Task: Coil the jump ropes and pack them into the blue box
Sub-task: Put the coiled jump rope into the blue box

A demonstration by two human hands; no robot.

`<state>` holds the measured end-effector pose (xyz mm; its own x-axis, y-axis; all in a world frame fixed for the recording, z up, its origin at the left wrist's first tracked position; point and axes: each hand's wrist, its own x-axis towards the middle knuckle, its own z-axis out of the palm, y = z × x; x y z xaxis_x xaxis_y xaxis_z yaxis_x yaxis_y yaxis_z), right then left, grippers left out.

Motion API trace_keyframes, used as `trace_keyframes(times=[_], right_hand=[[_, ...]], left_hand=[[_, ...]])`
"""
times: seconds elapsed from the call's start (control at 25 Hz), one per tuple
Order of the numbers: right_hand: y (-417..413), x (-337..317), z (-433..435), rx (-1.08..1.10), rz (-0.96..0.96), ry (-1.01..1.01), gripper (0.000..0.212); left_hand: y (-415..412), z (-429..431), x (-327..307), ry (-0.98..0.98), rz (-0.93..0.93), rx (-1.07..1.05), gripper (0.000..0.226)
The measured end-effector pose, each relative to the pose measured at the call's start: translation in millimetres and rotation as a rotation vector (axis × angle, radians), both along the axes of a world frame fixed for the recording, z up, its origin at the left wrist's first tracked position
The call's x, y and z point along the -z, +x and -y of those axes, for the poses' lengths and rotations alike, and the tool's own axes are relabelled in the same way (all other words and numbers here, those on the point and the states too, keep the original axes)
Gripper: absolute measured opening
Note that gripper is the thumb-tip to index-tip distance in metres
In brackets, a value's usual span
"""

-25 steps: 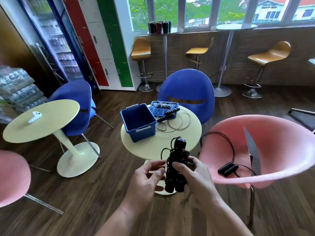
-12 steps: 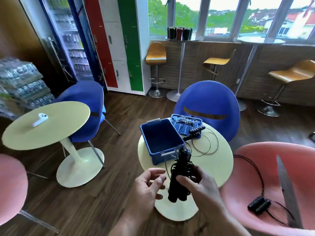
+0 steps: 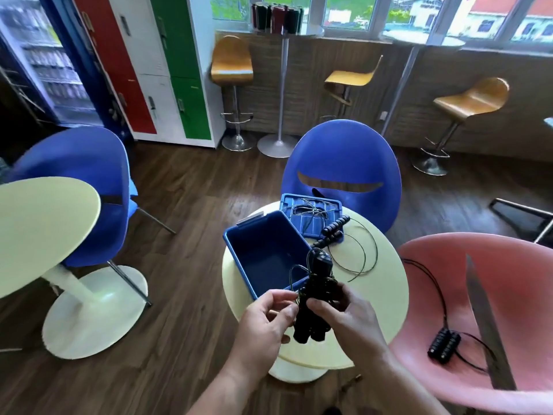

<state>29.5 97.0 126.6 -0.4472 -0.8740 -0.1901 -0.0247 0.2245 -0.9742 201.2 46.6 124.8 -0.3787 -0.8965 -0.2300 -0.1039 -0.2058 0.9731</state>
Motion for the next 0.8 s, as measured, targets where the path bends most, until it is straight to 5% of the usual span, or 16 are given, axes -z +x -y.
trace_keyframes(times=[0.24, 0.44, 0.8], right_hand=[[-20.8, 11.9, 57.7, -0.126, 0.028, 0.016, 0.022], [-29.6, 30.6, 121.7, -0.267, -0.052, 0.048, 0.032], [-11.1, 76.3, 216.0, -0.428, -0.452, 0.279, 0.056]], left_hand=[[-22.9, 45.6, 16.3, 0.017, 0.056, -0.092, 0.016], [-30.0, 86.6, 25.1, -0.061, 0.144, -0.242, 0.017], [-1.2, 159.4, 73.5, -0.342, 0.74, -0.223, 0.02]])
